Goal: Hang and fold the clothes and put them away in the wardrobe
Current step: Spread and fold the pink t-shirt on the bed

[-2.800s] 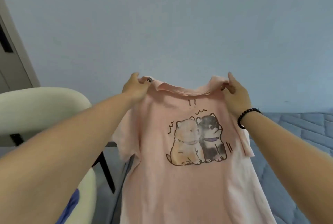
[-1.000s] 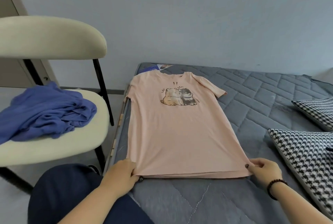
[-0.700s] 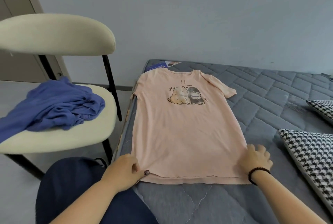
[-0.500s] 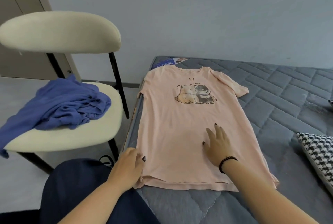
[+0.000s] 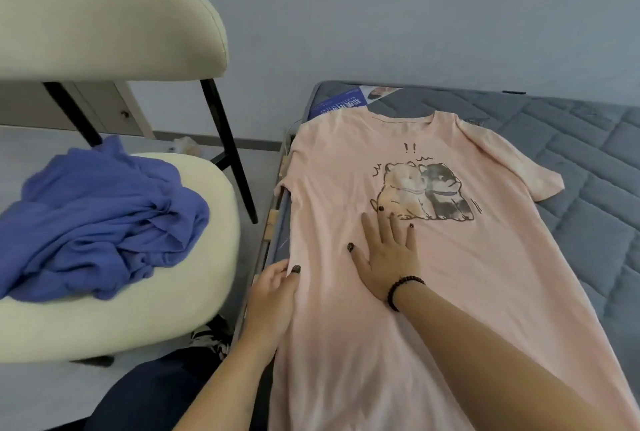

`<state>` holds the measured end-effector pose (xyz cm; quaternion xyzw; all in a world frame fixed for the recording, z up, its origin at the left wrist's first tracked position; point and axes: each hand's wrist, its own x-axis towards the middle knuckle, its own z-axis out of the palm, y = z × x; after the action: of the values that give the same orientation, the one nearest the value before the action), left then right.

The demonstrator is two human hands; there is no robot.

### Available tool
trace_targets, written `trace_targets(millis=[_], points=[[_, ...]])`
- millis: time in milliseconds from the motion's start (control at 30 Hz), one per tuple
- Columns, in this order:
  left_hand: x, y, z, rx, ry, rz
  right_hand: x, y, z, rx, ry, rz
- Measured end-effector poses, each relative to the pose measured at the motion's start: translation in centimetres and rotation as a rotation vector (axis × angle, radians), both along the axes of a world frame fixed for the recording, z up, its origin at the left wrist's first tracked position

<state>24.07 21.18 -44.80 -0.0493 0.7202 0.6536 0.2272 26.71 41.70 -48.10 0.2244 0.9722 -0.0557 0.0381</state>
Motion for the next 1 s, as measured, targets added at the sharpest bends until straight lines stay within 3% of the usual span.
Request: trace_targets(millis=[100, 267, 600, 733, 833, 900, 1000], points=[[-4.2, 2.0, -1.3, 0.144, -0.123, 0.103, -3.7, 0.7, -0.5, 0.014, 0.014, -0.008], [-11.4, 4.3, -2.1, 0.563, -0.414, 0.27, -10.0, 2.5, -0.8, 0.052, 0.039, 0.039], [-20.5, 8.0, -2.6, 1.05, -0.571, 0.254, -12.8, 3.5, -1.9, 0.014, 0.151, -0.031], [-23.6, 10.5, -2.0, 0.807, -0.468, 0.33, -12.8, 3.3, -1.8, -0.007, 0.175, -0.043], [-24.1, 11.7, -1.9, 0.444, -0.191, 0.343, -12.9, 3.3, -1.8, -0.038, 0.185, -0.048], [-23.5, 12.1, -1.6, 0.196, 0.254, 0.044, -12.8, 3.3, -1.7, -0.135, 0.266, -0.058], [-22.3, 13.5, -3.2, -0.354, 0.846, -0.683, -12.4, 3.7, -1.4, -0.477, 0.543, -0.238]])
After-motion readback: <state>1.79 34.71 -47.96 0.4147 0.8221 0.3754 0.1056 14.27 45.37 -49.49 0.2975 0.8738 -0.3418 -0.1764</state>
